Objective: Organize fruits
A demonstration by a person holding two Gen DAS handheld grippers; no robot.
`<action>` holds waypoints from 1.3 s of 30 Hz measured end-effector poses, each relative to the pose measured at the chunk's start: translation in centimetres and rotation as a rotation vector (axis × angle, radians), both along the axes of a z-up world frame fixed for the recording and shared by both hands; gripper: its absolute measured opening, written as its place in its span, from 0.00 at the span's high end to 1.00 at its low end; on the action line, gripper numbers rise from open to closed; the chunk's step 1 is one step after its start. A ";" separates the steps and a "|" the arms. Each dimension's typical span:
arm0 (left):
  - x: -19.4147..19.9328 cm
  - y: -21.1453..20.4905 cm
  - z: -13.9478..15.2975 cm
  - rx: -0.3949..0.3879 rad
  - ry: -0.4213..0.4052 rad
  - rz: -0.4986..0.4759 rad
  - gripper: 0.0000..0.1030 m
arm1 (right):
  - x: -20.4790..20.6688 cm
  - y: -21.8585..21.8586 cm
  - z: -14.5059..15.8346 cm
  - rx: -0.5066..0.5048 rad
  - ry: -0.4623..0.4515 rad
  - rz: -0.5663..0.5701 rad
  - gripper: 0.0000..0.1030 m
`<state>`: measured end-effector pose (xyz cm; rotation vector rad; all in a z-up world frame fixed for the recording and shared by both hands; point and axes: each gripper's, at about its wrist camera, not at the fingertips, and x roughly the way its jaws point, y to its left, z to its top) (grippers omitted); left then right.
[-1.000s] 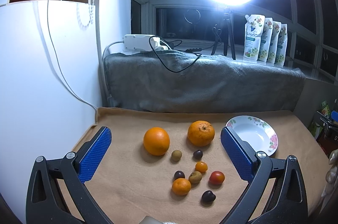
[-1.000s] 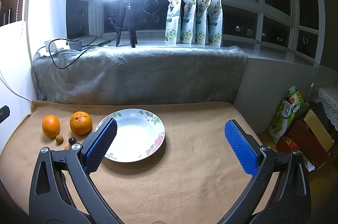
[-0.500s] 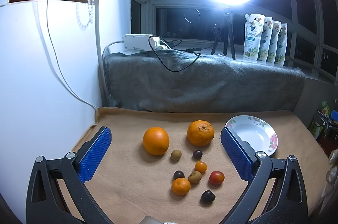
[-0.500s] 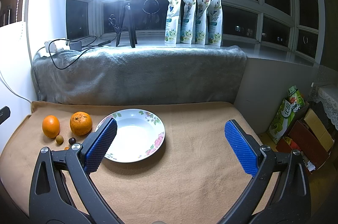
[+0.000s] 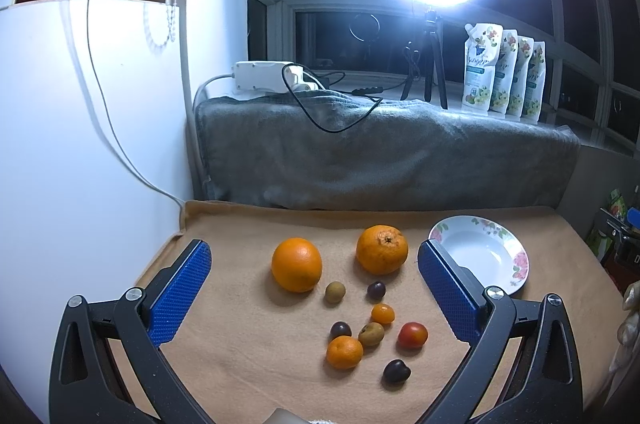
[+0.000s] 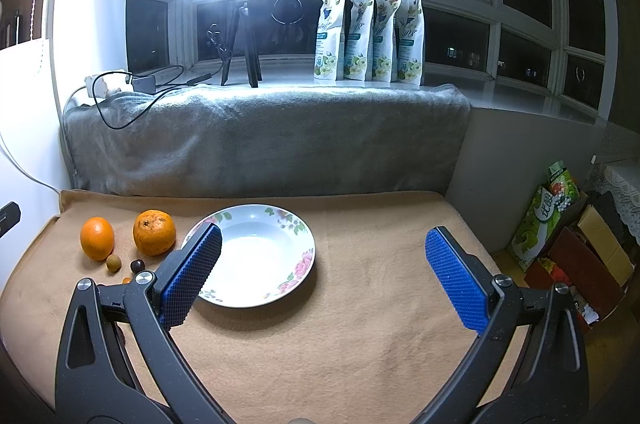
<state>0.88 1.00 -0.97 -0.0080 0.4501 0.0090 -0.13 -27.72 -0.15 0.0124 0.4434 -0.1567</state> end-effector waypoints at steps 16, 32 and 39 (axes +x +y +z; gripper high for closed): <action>1.2 1.4 -1.7 -0.008 0.056 0.025 0.01 | 2.1 0.4 -1.5 0.032 0.045 0.077 0.00; 2.5 4.6 -5.3 -0.113 0.183 -0.011 0.05 | 6.7 3.1 -3.4 0.147 0.154 0.334 0.00; 3.3 5.0 -5.7 -0.149 0.210 -0.027 0.13 | 9.2 5.1 -3.6 0.163 0.200 0.431 0.00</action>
